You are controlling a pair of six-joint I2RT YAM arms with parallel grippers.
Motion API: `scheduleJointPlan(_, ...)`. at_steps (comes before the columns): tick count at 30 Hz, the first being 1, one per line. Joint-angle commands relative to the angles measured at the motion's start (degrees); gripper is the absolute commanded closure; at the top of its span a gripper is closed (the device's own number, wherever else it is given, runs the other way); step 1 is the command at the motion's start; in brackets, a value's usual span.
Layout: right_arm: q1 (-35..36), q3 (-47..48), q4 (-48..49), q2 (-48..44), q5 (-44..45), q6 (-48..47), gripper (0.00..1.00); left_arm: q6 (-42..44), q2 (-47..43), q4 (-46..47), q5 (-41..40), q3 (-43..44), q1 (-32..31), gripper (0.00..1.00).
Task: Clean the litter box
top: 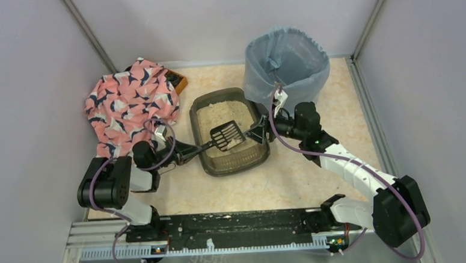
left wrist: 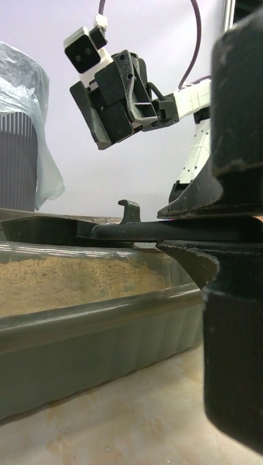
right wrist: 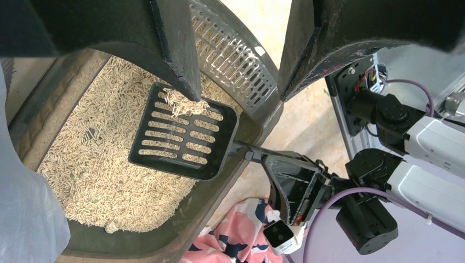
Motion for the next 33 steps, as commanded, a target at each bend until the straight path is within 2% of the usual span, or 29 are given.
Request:
scheduleJointPlan(1, -0.48, 0.34, 3.54, -0.33, -0.54, 0.13, 0.46, 3.21, -1.93, -2.27, 1.51, 0.91, 1.24, 1.0)
scheduleJointPlan(5, -0.48, 0.19, 3.52, -0.42, -0.46, 0.1, 0.46, 9.33, -7.83, -15.39, 0.48, 4.61, 1.34, 1.0)
scheduleJointPlan(8, -0.48, 0.15, 4.08, 0.03, -0.65, 0.36, 0.46, 19.71, -13.34, -35.0, -3.48, 11.9, 1.33, 1.0)
scheduleJointPlan(11, -0.48, 0.21, 4.48, 0.44, -1.18, 0.65, 0.46, 24.31, -16.71, -48.92, -8.43, 18.43, 1.31, 1.0)
scheduleJointPlan(18, -0.48, 0.34, 4.73, 0.44, -1.25, 0.82, 0.46, 38.51, -13.32, -77.21, -19.15, 34.56, 0.73, 1.0)
scheduleJointPlan(20, -0.48, 0.35, 4.6, 0.35, -1.21, 0.78, 0.46, 42.15, -12.1, -82.17, -22.26, 37.9, 0.23, 1.0)
scheduleJointPlan(25, -0.48, 0.34, 4.9, 0.54, -1.13, 0.84, 0.46, 47.04, -11.75, -87.61, -27.13, 41.94, -1.52, 1.0)
scheduleJointPlan(33, -0.48, 1.55, 4.43, 1.32, -0.53, 0.43, 0.46, 54.53, -9.45, -93.97, -22.94, 49.2, -2.68, 1.0)
